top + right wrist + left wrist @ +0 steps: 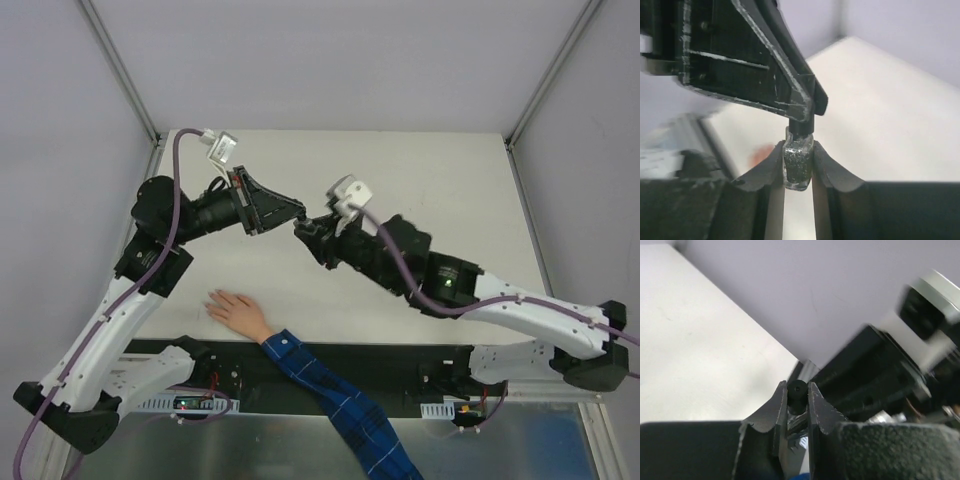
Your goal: Paint the nails
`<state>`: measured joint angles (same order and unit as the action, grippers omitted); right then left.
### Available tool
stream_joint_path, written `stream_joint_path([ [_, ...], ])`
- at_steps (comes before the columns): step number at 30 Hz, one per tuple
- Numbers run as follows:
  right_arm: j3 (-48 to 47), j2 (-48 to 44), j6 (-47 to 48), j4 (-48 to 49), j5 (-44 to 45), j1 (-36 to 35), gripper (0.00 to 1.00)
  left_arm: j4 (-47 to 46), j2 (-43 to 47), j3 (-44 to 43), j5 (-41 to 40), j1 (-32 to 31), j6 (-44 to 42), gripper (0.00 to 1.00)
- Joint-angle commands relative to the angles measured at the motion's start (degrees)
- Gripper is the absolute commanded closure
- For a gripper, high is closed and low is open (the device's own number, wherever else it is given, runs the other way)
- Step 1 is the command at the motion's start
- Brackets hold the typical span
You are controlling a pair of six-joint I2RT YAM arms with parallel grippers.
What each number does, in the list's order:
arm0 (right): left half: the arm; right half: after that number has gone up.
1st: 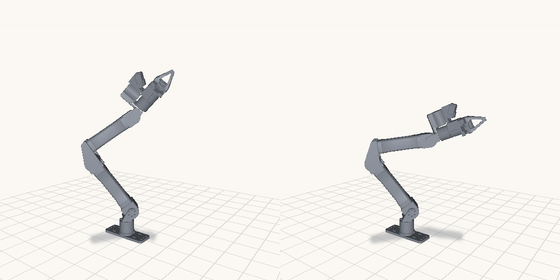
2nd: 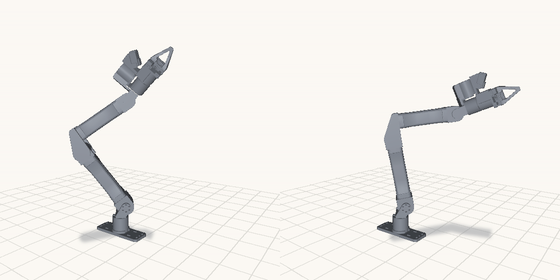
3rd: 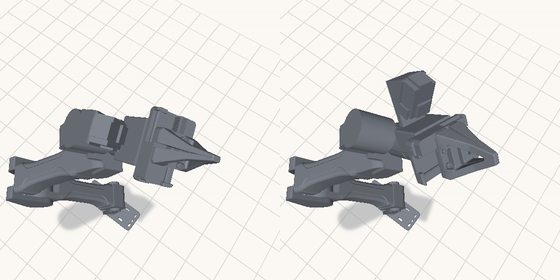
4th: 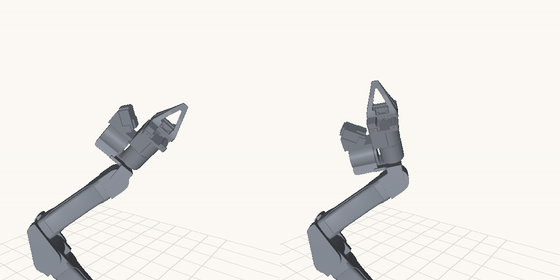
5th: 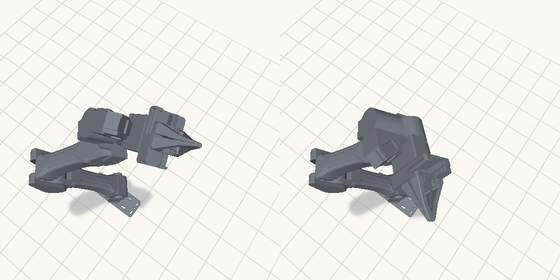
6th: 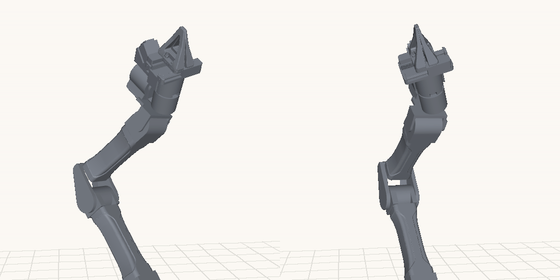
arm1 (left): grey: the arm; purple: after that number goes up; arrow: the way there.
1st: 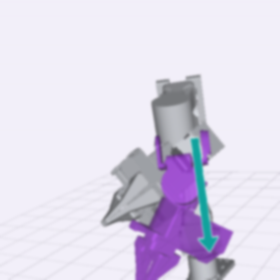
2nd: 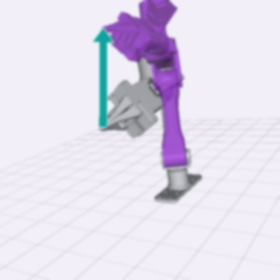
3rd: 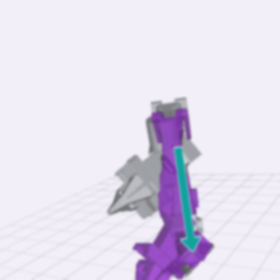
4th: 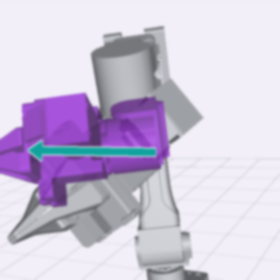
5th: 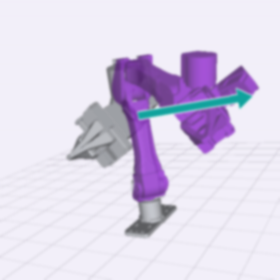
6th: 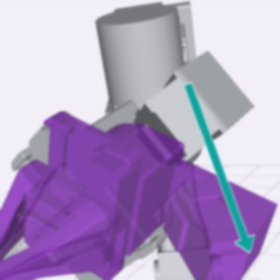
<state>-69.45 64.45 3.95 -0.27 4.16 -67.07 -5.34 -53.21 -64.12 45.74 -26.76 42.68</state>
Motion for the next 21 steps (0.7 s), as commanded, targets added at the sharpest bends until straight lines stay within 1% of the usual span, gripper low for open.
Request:
stream_joint_path([
  [1,-9.55,10.06,35.11,13.25,55.55,-16.73,1.00,13.76,3.72,-2.42,-28.03,-5.30,-2.16,1.00],
  [2,-9.48,12.52,42.39,21.02,61.26,-18.26,1.00,17.17,4.08,-2.59,-35.38,-6.19,-1.38,1.00],
  [3,-9.56,14.46,48.99,28.67,62.45,-20.27,1.00,18.25,4.43,-2.42,-38.32,-7.15,-0.58,1.00],
  [4,-10.00,18.57,59.49,39.36,63.24,-20.73,1.00,19.05,4.61,-2.33,-40.35,-8.03,0.21,1.00],
  [6,-12.89,21.50,64.33,43.59,63.60,-21.26,1.00,21.33,5.05,-2.50,-44.22,-8.13,2.58,1.00],
  [7,-13.16,22.56,64.78,44.30,63.16,-21.35,1.00,22.12,5.05,-2.94,-44.85,-8.13,3.20,1.00],
  [9,-11.94,21.78,61.81,43.09,59.92,-21.35,1.00,24.05,4.00,-4.87,-43.90,-8.13,3.47,1.00],
  [10,-11.41,20.21,59.88,39.16,58.52,-21.35,1.00,24.59,3.47,-5.66,-43.37,-8.13,3.73,1.00],
  [11,-9.76,18.98,55.16,37.12,54.24,-21.35,1.00,24.94,2.59,-6.62,-42.84,-8.13,3.99,1.00],
  [13,-8.34,16.95,50.66,31.51,50.17,-21.09,1.00,25.21,1.71,-7.25,-40.73,-8.13,3.91,1.00],
  [14,-7.98,15.11,46.89,29.47,46.24,-20.83,1.00,25.29,1.62,-7.60,-39.94,-8.13,3.47,1.00],
  [16,-6.67,13.09,42.22,23.43,42.96,-19.51,1.00,25.21,1.88,-7.86,-37.84,-8.13,2.59,0.90],
  [17,-6.05,10.81,39.76,20.95,37.99,-18.72,1.00,25.21,2.06,-8.04,-37.04,-8.04,1.11,0.83],
  [18,-5.79,9.31,32.34,13.88,34.72,-16.54,1.00,25.12,2.23,-8.39,-36.43,-8.04,0.05,0.65],
  [19,-5.44,8.08,29.13,11.37,31.20,-15.12,1.00,25.03,2.50,-8.57,-34.85,-8.04,-1.09,0.57],
  [20,-4.74,6.76,25.71,9.26,23.34,-13.63,1.00,24.94,2.76,-8.92,-34.23,-8.04,-2.93,0.48],
  [21,-4.21,4.14,20.19,7.24,18.82,-9.96,1.00,24.86,3.02,-9.09,-33.26,-8.04,-3.73,0.40],
])
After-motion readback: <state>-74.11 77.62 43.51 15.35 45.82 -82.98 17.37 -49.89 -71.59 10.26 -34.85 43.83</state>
